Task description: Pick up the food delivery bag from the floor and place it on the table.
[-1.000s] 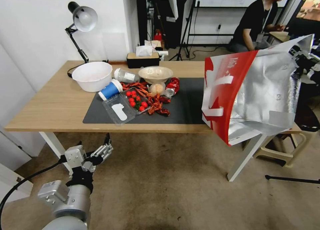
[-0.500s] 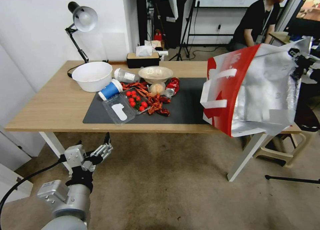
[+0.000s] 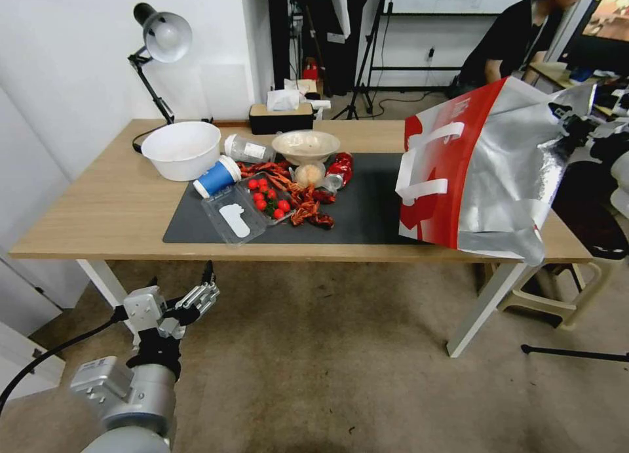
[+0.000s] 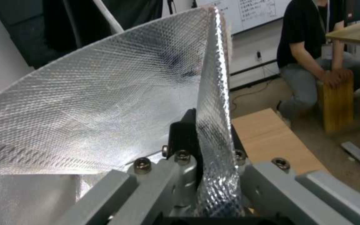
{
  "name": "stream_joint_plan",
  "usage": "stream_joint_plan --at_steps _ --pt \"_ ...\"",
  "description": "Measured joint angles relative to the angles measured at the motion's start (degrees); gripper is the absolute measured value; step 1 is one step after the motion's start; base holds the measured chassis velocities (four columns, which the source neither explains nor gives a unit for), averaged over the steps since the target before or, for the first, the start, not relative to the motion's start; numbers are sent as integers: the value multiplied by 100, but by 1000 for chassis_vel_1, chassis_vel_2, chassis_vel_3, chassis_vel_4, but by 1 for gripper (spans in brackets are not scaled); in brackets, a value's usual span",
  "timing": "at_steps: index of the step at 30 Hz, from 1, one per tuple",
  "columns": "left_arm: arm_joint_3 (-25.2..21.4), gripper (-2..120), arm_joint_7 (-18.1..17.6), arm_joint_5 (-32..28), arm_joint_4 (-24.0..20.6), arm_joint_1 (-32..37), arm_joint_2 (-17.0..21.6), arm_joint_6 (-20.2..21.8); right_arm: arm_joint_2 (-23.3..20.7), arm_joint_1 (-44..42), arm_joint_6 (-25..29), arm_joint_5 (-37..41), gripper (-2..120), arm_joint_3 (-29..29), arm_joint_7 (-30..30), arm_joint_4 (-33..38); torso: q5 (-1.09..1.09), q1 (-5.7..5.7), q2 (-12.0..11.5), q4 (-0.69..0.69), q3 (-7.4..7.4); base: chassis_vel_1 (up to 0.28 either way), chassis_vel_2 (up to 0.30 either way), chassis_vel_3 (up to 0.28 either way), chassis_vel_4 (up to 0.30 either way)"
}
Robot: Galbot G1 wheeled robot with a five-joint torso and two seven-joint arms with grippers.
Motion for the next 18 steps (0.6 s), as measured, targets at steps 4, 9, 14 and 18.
stream_joint_plan --at_steps 4,9,14,18 --pt "-8 100 -3 2 0 2 -2 -11 19 65 -97 -4 0 -42 80 -25 0 0 0 0 0 0 0 0 0" --pt "-11 100 -8 8 0 1 -3 -13 36 142 -245 -13 9 -43 143 -19 0 0 0 0 0 0 0 0 0" --pt "-6 100 -8 12 0 2 -8 -18 59 342 -216 -53 29 -128 161 -54 0 0 0 1 0 0 0 0 0" --pt "-8 100 -9 14 0 4 -6 -28 58 386 -200 -100 39 -153 164 -76 0 0 0 0 0 0 0 0 0"
